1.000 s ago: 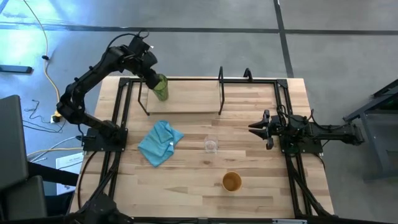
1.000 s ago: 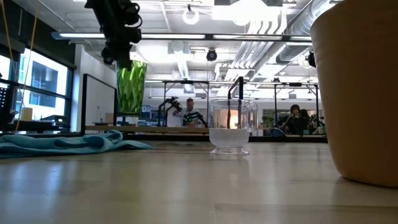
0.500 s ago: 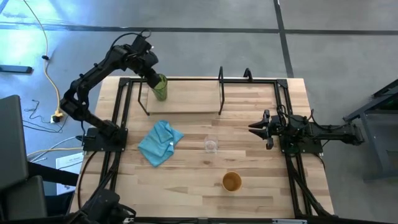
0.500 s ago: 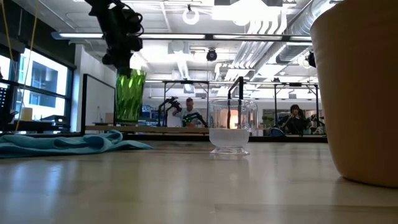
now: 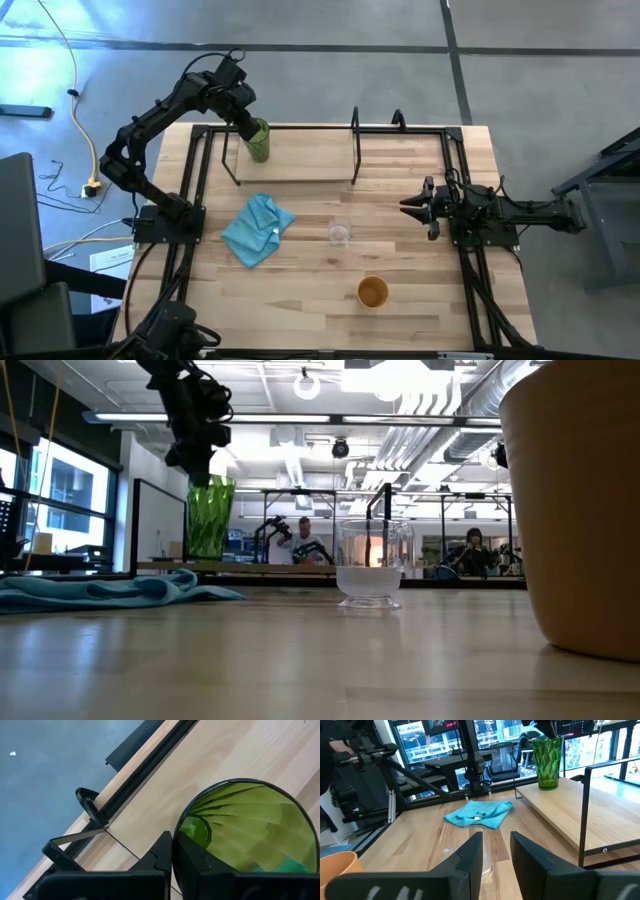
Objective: Stack small to large cups/mugs on shelf
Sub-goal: Put the green cup on the shelf, then put the yellow cup on the shelf
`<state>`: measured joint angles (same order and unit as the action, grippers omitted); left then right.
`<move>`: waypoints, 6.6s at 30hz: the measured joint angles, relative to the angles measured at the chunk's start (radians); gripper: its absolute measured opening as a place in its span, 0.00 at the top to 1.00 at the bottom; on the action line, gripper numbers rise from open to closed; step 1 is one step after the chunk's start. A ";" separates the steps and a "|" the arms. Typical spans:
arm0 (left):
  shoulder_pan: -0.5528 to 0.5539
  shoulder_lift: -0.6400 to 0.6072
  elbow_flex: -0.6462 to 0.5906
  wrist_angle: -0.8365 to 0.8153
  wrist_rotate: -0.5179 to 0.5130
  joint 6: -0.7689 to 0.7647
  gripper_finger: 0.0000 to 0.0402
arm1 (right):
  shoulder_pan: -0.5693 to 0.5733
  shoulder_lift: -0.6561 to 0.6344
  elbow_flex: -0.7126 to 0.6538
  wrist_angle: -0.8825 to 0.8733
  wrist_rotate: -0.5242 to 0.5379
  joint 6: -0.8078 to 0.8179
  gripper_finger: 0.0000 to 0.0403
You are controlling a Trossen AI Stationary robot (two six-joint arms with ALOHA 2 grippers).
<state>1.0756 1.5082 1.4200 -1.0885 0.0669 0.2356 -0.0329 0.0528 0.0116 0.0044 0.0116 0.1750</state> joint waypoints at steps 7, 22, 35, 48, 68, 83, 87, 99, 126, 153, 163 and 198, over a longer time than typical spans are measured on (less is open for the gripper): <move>0.000 0.001 0.000 -0.016 0.030 0.004 0.96 | 0.000 0.000 0.000 0.000 0.000 0.000 0.77; 0.000 0.002 -0.001 -0.009 0.028 0.003 0.80 | 0.000 0.000 0.000 0.000 0.000 0.000 0.77; -0.002 -0.001 0.077 -0.041 0.034 -0.001 0.70 | 0.000 0.000 0.000 0.000 0.000 0.000 0.77; -0.114 -0.008 0.307 -0.175 0.188 -0.041 0.68 | 0.000 0.000 0.000 0.000 0.000 -0.019 0.77; -0.821 -0.013 0.307 -0.053 0.101 -0.146 0.68 | 0.000 0.000 0.000 0.000 -0.003 -0.018 0.77; -1.175 -0.012 0.126 0.304 -0.072 -0.182 0.68 | 0.000 0.000 0.000 0.000 -0.003 -0.017 0.77; -1.211 -0.012 0.074 0.394 -0.079 -0.189 0.68 | 0.001 0.000 -0.002 0.019 -0.032 0.025 0.77; -1.233 -0.012 -0.108 0.462 -0.087 -0.267 0.68 | 0.001 0.001 0.044 0.167 -0.187 0.104 0.77; -1.377 -0.084 -0.140 0.370 -0.324 -0.343 0.68 | 0.251 0.871 0.775 -0.401 -0.146 -0.025 0.77; -1.580 -0.641 -0.647 0.656 -0.846 -0.429 0.68 | 0.457 1.316 1.075 -0.662 -0.059 0.347 0.77; -1.580 -0.683 -0.668 0.677 -0.847 -0.381 0.68 | 0.508 1.376 1.075 -0.616 -0.024 0.401 0.76; -1.580 -0.708 -0.668 0.669 -0.838 -0.374 0.68 | 0.518 1.474 1.074 -0.598 -0.003 0.455 0.81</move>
<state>-0.5045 0.8001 0.7521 -0.4191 -0.7715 -0.1387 0.4850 1.5269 1.0859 -0.5938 0.0087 0.6300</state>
